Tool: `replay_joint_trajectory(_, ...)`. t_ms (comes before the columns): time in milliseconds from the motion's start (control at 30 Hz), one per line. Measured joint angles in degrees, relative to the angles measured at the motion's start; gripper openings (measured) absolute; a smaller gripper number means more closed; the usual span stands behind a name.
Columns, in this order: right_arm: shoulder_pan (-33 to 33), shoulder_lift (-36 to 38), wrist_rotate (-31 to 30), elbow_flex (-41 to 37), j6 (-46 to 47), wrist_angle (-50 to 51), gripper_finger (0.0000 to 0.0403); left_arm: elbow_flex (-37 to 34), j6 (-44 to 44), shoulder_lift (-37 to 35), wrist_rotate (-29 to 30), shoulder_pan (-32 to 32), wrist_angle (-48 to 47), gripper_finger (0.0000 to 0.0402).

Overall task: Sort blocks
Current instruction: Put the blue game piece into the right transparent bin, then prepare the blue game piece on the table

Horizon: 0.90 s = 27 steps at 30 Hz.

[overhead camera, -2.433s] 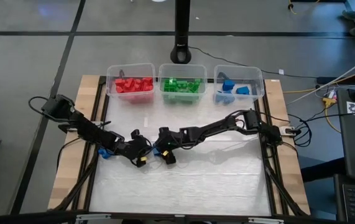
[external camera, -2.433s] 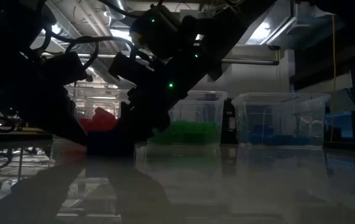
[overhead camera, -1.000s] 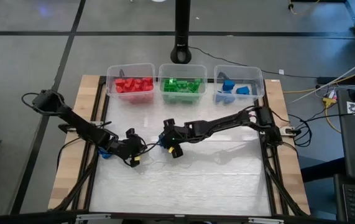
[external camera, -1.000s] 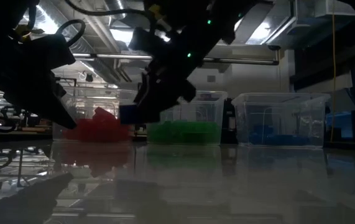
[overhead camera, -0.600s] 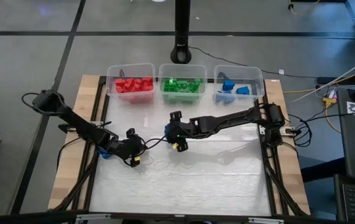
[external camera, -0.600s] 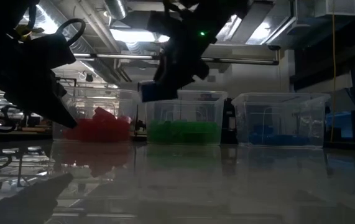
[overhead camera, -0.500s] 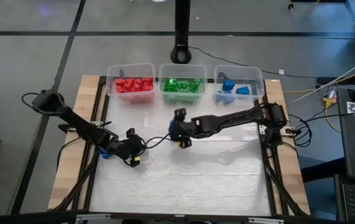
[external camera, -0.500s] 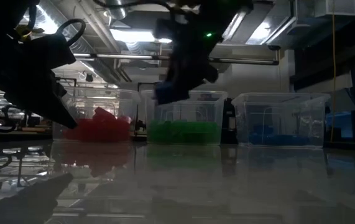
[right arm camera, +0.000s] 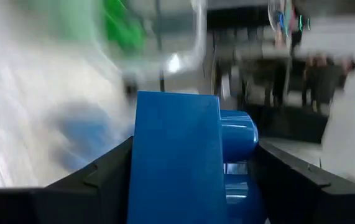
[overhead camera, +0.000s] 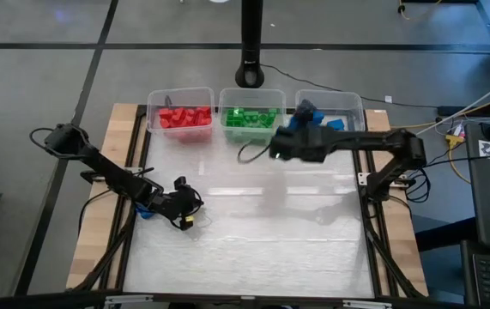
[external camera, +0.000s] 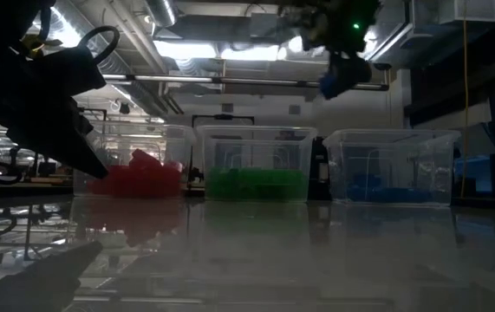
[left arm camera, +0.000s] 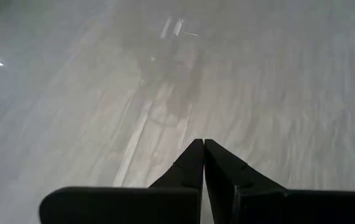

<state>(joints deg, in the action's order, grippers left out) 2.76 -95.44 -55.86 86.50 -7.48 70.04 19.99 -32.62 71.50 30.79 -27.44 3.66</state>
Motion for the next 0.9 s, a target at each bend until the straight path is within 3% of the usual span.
replay_joint_trajectory(167, 10.1, 2.7, 0.2, 0.0, 2.5, 7.7, 0.0272, 0.0, 0.0, 0.0, 0.0, 0.0, 0.0, 0.0004)
replay_joint_trajectory(333, 21.0, 3.3, 5.7, 0.0, -1.2, 7.3, 0.0276, 0.0, 0.0, 0.0, 0.0, 0.0, 0.0, 0.0004)
replay_joint_trajectory(500, 27.9, 2.4, 10.6, 0.0, -1.8, 5.5, 0.0306, 0.0, 0.0, 0.0, 0.0, 0.0, 0.0, 0.0004)
replay_joint_trajectory(633, 28.6, 2.1, 12.4, 0.0, -2.4, 4.9, 0.0332, 0.0, 0.0, 0.0, 0.0, 0.1, 0.0, 0.0004)
replay_joint_trajectory(900, 23.7, 2.1, 12.3, 0.0, -2.9, 4.5, 0.0363, 0.0, 0.0, 0.0, 0.4, 0.1, 0.0, 0.0004)
